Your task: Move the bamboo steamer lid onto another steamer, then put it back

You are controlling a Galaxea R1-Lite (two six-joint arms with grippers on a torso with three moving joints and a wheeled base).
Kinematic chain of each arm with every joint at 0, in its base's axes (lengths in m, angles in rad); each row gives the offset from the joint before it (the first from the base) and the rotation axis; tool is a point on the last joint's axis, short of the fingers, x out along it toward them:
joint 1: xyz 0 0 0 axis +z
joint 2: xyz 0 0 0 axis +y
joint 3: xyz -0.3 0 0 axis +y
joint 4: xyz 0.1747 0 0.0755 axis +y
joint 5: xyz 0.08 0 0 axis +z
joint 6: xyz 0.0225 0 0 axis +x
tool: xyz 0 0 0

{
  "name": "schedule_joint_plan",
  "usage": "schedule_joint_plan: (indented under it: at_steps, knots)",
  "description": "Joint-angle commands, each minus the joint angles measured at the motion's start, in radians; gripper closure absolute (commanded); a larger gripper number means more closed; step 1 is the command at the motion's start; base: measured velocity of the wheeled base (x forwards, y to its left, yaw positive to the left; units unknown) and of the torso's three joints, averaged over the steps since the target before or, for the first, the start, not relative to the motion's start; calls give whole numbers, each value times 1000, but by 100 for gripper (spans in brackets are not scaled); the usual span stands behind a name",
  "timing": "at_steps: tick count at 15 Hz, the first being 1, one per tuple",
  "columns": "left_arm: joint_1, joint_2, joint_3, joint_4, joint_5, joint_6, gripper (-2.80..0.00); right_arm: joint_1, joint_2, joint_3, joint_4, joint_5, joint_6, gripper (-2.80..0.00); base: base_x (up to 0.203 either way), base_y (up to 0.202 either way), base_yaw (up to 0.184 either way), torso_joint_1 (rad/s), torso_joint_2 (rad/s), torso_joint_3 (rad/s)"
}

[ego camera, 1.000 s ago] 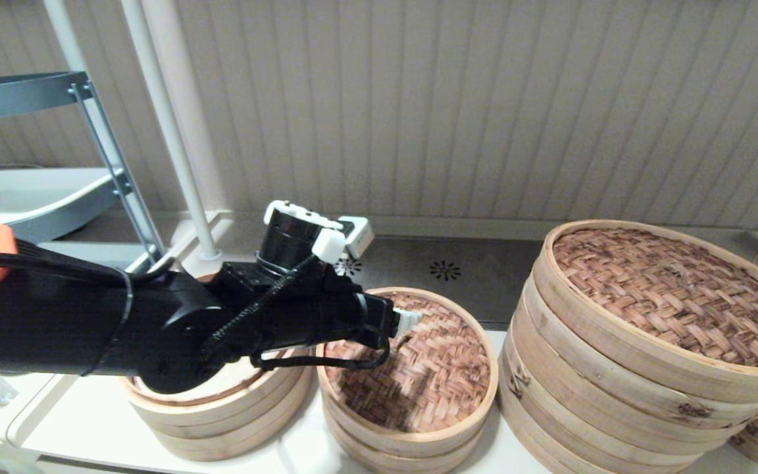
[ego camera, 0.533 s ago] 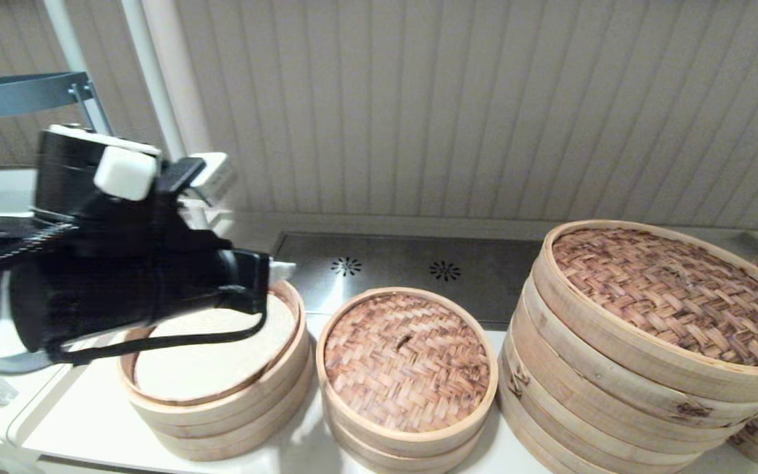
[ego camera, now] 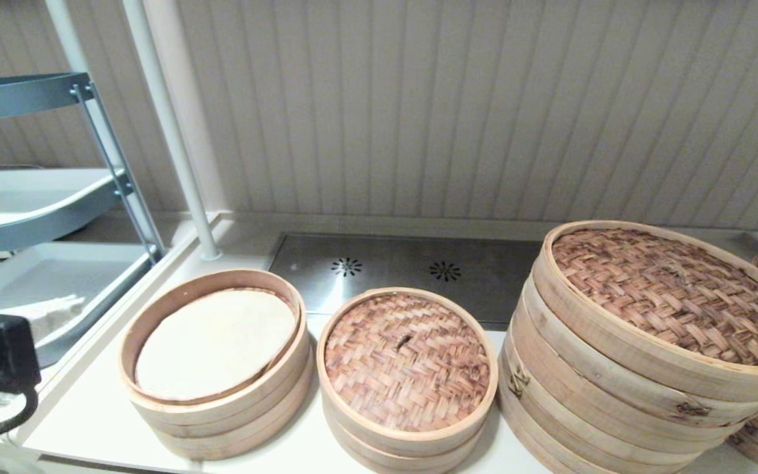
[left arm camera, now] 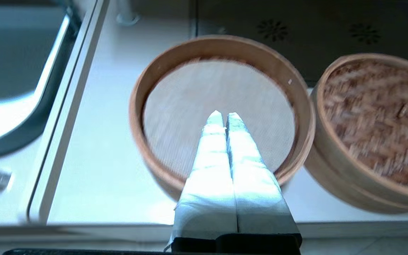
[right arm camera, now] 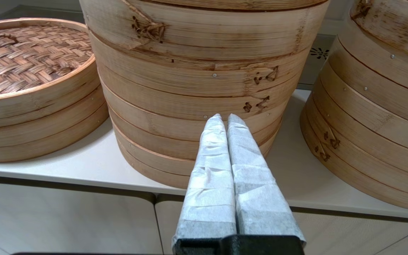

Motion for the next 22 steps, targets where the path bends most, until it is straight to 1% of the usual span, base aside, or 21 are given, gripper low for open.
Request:
schedule_joint_plan:
  at_steps: [1,3,6,7,10,12,14,16,17,18,20,22]
  knots:
    - [49,-155,127,1,-2,-6,0,0,0,2,0,1,-1,0,0,0,0,0,0,0]
    - [63,-246,207,7,29,-10,0,0,0,0,0,1,-2,0,0,0,0,0,0,0]
    - [68,-405,339,17,148,-10,0,0,1,0,0,1,-2,0,0,0,0,0,0,0]
    - [74,-439,376,18,168,-9,0,1,1,0,0,1,-1,0,0,0,0,0,0,0]
    - [85,-539,445,22,193,-3,0,1,0,0,0,1,-2,0,0,0,0,0,0,0]
    - [88,-584,515,22,223,-1,0,0,1,0,0,1,-1,0,0,0,0,0,0,0]
    - [89,-607,580,17,231,0,0,1,1,0,0,1,-2,0,0,0,0,0,0,0]
    - [91,-651,595,10,230,-3,0,0,1,0,0,1,-1,0,0,0,0,0,0,0]
    - [94,-689,595,10,230,12,0,0,1,0,0,1,-2,0,0,0,0,0,0,0]
    - [113,-698,596,6,232,40,0,0,0,0,0,1,-1,0,0,0,0,0,0,0]
    - [157,-723,596,3,226,51,0,0,1,0,0,1,-2,0,0,0,0,0,0,0]
    - [190,-831,594,9,182,94,0,0,1,0,0,1,-1,0,0,0,0,0,0,0]
